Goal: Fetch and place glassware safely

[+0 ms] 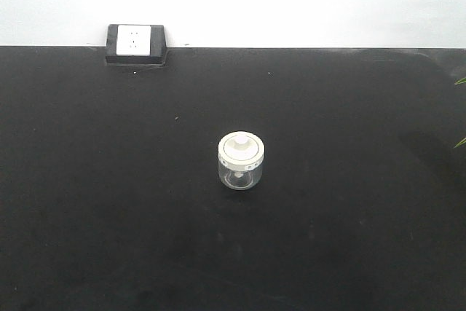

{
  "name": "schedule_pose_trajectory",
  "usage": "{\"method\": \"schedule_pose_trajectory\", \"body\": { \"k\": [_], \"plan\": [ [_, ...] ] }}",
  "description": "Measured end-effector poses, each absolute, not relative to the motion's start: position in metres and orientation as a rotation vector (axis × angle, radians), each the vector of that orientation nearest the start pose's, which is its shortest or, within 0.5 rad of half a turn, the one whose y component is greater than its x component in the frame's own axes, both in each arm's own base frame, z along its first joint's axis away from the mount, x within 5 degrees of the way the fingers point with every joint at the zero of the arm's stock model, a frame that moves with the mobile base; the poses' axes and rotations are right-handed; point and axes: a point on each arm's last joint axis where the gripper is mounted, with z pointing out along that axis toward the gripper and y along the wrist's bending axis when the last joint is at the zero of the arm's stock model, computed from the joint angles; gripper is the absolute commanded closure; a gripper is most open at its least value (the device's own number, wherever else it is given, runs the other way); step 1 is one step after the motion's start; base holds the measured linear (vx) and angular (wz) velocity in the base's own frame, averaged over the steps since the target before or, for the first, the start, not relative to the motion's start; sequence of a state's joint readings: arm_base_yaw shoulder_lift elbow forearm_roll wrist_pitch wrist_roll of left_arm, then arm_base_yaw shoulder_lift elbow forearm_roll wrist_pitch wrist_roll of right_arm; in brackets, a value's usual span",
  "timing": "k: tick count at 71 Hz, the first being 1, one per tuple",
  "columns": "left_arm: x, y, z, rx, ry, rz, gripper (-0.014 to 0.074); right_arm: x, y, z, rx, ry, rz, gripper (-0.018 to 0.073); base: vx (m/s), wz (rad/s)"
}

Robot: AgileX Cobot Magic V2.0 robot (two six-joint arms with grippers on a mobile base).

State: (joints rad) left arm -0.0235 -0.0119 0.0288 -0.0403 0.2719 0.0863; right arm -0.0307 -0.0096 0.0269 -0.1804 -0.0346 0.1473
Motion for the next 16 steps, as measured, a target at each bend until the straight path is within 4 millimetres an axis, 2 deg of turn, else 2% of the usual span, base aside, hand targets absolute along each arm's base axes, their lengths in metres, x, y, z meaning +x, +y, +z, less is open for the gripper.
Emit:
{"method": "schedule_pose_trajectory", "body": {
  "k": [16],
  "plan": [
    [0.0548, -0.0023, 0.1795, 0.071, 1.771, 0.008, 0.0603, 0.0563, -0.0012, 0.2077, -0.007, 1.467, -0.047, 0.0563, 0.00, 0.00]
  ]
}}
